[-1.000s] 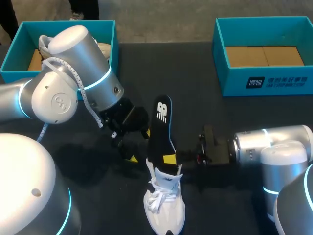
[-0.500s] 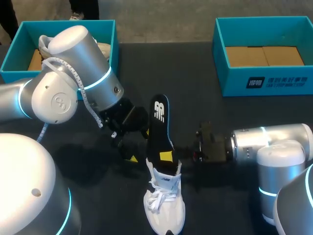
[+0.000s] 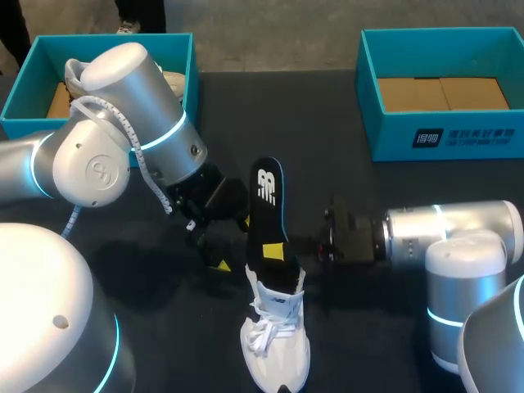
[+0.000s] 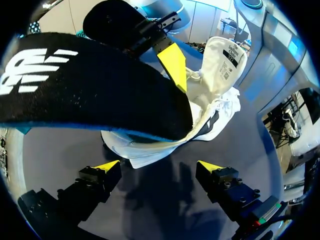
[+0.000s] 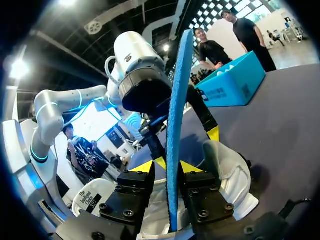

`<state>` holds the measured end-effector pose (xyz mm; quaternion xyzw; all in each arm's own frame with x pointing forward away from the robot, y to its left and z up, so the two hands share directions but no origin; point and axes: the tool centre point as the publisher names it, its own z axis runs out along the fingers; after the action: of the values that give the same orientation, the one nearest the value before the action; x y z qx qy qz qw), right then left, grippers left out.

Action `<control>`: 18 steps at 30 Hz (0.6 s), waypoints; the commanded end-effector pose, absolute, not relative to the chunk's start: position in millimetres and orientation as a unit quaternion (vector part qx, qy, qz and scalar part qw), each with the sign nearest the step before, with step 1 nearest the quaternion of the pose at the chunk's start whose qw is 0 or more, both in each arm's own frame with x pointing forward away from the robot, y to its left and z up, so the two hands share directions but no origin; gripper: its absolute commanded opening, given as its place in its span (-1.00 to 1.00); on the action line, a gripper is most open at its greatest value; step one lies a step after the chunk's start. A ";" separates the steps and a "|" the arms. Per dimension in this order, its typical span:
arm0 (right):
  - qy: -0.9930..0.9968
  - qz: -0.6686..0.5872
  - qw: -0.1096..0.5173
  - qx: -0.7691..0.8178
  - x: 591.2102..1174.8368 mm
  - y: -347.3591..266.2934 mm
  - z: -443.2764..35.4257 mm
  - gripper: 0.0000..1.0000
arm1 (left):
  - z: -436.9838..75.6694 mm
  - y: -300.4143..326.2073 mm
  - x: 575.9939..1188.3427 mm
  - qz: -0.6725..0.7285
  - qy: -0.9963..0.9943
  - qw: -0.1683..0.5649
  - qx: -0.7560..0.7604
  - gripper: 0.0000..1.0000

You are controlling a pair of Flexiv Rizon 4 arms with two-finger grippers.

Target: Take the shoe out of the shoebox, open the shoe tongue, remove and reinsert the insole, then place the shoe into the shoebox

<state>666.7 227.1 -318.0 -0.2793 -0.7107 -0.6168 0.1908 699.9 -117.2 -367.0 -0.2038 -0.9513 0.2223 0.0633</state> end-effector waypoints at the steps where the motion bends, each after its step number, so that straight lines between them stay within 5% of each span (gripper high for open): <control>1: -0.711 -0.617 0.189 -0.280 669.0 228.5 -314.2 -0.58 | -367.0 -116.8 698.9 0.221 -0.952 0.062 -0.204 1.00; 5: -0.708 -0.619 0.191 -0.281 672.3 229.7 -315.2 -1.00 | -367.0 -116.8 698.9 0.221 -0.952 0.062 -0.204 1.00; 18: -0.707 -0.612 0.210 -0.285 670.3 232.1 -325.8 -1.00 | -367.0 -116.8 698.9 0.221 -0.952 0.062 -0.204 1.00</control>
<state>671.2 229.4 -323.7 -0.2844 -0.7039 -0.6164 0.2090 699.9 -117.2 -367.0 -0.2038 -0.9513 0.2223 0.0633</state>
